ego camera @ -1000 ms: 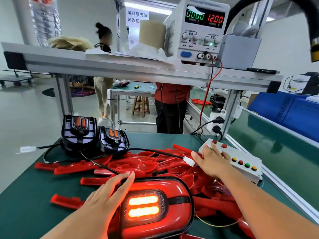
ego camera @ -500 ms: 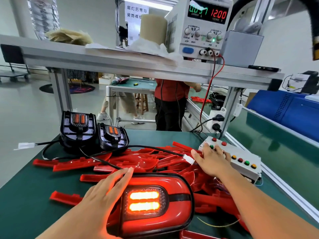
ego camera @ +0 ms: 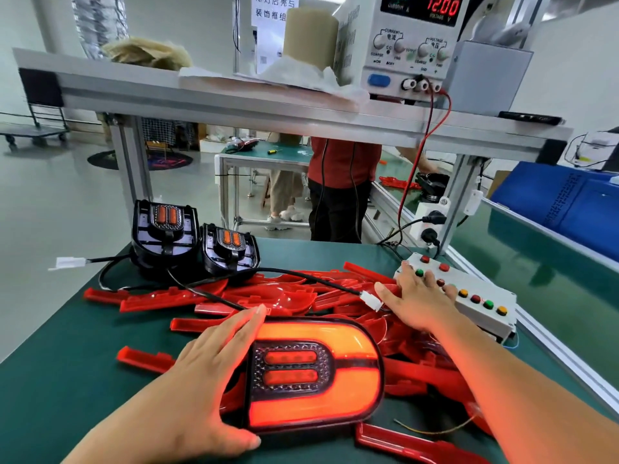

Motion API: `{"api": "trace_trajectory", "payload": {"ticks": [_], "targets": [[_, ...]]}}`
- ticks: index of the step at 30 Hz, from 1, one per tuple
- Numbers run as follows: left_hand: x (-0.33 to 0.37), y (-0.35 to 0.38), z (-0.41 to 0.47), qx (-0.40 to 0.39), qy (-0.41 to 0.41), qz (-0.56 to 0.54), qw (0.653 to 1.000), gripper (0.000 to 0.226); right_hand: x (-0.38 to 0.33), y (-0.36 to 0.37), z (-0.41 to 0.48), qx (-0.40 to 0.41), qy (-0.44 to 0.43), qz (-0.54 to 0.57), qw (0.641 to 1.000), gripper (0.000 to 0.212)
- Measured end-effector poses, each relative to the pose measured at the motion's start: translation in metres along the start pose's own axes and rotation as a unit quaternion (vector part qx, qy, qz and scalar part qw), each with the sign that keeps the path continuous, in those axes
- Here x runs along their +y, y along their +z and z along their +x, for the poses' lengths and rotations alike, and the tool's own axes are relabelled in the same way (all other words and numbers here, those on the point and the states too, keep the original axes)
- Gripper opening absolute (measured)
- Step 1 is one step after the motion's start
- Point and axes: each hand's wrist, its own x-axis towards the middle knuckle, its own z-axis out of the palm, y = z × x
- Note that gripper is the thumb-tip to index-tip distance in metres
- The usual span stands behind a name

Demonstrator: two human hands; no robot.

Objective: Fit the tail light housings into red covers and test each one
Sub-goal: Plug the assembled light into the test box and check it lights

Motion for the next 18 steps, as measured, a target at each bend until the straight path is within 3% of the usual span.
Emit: {"api": "trace_trajectory", "payload": {"ticks": [12, 16, 18], "targets": [[-0.005, 0.007, 0.003, 0.03, -0.015, 0.005, 0.999, 0.138, 0.003, -0.001, -0.001, -0.014, 0.011, 0.052, 0.998, 0.093], [-0.008, 0.009, 0.005, 0.032, -0.013, 0.012, 0.999, 0.137, 0.007, -0.007, -0.005, -0.008, -0.001, 0.077, 0.997, 0.072], [-0.009, 0.009, 0.005, 0.026, -0.013, 0.014, 0.999, 0.136, 0.012, -0.011, -0.009, 0.001, -0.004, 0.097, 0.995, 0.077]]}}
